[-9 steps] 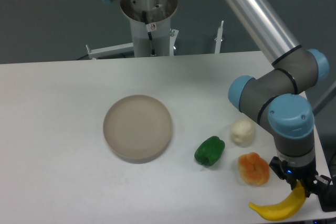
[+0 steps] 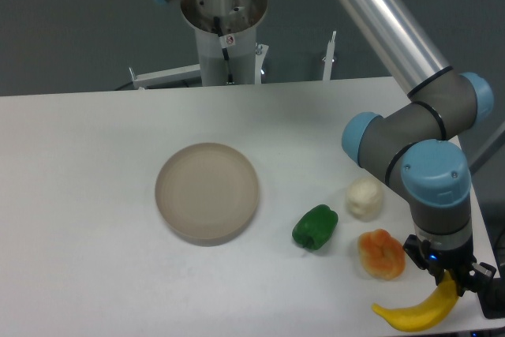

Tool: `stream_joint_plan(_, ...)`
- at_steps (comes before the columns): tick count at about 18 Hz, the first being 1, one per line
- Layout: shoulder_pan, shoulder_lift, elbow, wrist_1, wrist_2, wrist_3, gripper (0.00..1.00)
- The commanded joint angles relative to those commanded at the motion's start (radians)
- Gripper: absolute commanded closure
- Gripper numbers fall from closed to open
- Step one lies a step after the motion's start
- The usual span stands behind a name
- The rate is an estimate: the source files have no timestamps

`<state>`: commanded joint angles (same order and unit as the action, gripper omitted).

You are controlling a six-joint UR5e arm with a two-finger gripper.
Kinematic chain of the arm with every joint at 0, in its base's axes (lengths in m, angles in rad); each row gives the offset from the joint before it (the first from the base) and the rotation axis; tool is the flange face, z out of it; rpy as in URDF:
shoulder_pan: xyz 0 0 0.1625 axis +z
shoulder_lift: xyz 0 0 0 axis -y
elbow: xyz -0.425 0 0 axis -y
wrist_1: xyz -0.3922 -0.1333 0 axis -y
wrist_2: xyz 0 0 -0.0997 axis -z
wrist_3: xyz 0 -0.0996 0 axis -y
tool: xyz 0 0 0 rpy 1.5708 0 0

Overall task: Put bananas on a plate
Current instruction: 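Lower the gripper onto the yellow banana and close on it, then lift the banana and carry it over the beige plate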

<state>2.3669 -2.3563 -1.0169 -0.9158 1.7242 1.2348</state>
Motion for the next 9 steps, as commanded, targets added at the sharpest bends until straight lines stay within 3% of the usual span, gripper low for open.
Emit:
stream_joint_plan(5,0.0,0.072,-0.083,-0.009,0.0,-0.012,0.76)
stream_joint_plan(9,-0.015,0.153,-0.17,-0.021,-0.014,-0.101,0.76)
